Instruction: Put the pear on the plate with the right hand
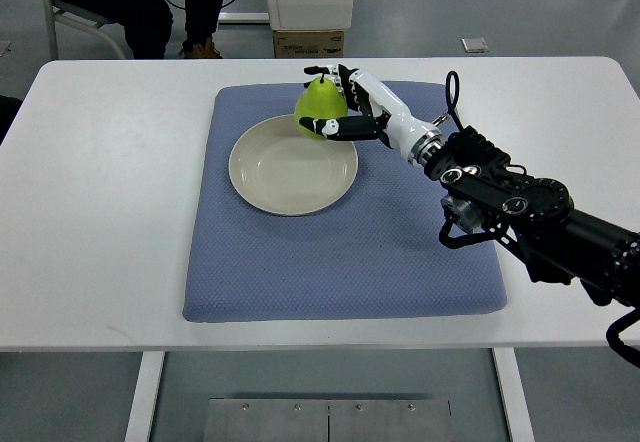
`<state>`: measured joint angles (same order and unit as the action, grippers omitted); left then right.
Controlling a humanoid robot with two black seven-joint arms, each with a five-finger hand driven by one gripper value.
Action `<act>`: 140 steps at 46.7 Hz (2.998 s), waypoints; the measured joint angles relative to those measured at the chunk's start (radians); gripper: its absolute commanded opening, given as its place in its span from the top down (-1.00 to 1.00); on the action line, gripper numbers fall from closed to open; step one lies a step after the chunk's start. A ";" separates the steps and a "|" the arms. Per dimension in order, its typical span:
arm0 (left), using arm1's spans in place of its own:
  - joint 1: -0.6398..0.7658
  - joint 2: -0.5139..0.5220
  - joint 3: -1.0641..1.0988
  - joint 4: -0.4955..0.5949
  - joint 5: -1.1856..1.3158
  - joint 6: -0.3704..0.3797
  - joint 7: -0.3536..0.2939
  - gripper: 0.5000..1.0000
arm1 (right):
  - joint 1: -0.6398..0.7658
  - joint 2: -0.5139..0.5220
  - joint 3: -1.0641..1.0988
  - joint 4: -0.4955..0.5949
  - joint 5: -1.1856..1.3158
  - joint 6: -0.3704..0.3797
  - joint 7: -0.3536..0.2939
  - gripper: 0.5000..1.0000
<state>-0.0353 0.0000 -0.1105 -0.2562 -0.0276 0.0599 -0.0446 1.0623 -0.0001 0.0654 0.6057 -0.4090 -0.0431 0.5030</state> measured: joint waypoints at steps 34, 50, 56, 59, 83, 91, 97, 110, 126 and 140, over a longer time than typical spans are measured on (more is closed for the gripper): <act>0.000 0.000 0.000 0.000 0.000 0.000 0.000 -1.00 | -0.056 0.000 -0.052 0.005 -0.002 -0.012 0.002 -0.56; 0.000 0.000 0.000 0.000 0.000 0.000 0.000 -1.00 | -0.053 0.000 -0.045 0.005 0.001 -0.015 0.003 -1.00; 0.000 0.000 0.000 0.000 0.000 0.000 0.000 -1.00 | -0.053 0.000 -0.045 0.003 0.001 -0.015 0.003 -1.00; 0.000 0.000 0.000 0.000 0.000 0.000 0.000 -1.00 | -0.050 0.000 -0.045 -0.001 0.001 -0.015 0.003 -1.00; 0.000 0.000 0.000 0.000 0.000 0.000 0.000 -1.00 | -0.044 -0.017 -0.015 0.033 0.001 -0.001 0.005 -1.00; 0.000 0.000 0.000 0.000 0.000 0.000 0.000 -1.00 | -0.048 -0.097 -0.005 0.101 0.001 -0.001 0.005 -1.00; 0.000 0.000 0.000 0.000 0.000 0.000 0.000 -1.00 | -0.053 -0.136 -0.003 0.118 0.001 -0.001 0.005 -1.00; 0.000 0.000 0.000 0.000 0.000 0.000 0.000 -1.00 | -0.085 -0.236 0.070 0.133 0.001 -0.001 0.005 -1.00; 0.000 0.000 0.000 0.000 0.000 0.000 0.000 -1.00 | -0.164 -0.233 0.389 0.037 0.006 -0.015 -0.110 -1.00; 0.000 0.000 0.000 0.000 0.000 0.000 0.000 -1.00 | -0.167 -0.131 0.548 -0.063 0.006 -0.027 -0.172 -1.00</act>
<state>-0.0353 0.0000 -0.1104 -0.2562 -0.0276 0.0599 -0.0445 0.8950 -0.1308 0.6130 0.5425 -0.4033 -0.0697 0.3306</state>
